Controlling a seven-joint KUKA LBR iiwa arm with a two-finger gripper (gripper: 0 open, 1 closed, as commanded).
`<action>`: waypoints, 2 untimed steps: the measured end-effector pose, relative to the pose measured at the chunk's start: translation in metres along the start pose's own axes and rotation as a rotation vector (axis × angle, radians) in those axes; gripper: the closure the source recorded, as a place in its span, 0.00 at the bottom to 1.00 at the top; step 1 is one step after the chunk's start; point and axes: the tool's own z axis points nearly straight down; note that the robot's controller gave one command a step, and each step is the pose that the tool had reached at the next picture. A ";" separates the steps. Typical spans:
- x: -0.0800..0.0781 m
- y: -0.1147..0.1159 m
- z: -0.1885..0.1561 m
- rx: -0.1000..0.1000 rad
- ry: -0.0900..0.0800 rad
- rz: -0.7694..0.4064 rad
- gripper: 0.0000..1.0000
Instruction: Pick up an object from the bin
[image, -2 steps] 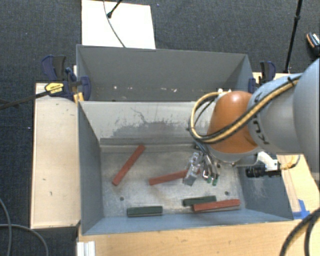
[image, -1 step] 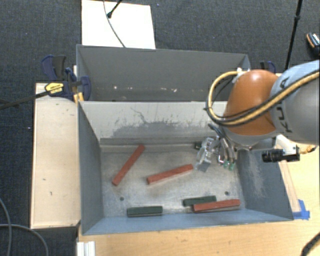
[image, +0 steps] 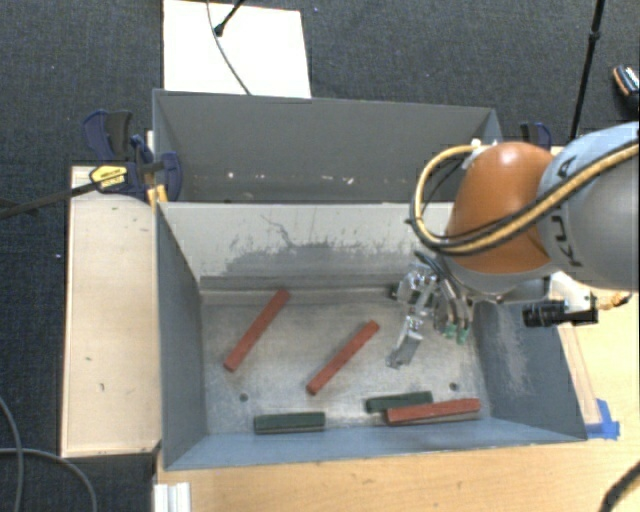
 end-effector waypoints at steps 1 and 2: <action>0.018 0.029 0.105 0.001 0.003 0.045 0.00; -0.032 0.088 0.102 -0.003 -0.002 0.086 0.00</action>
Offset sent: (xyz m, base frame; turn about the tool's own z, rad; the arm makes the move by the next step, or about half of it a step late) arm -0.0062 0.0320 -0.1016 0.0463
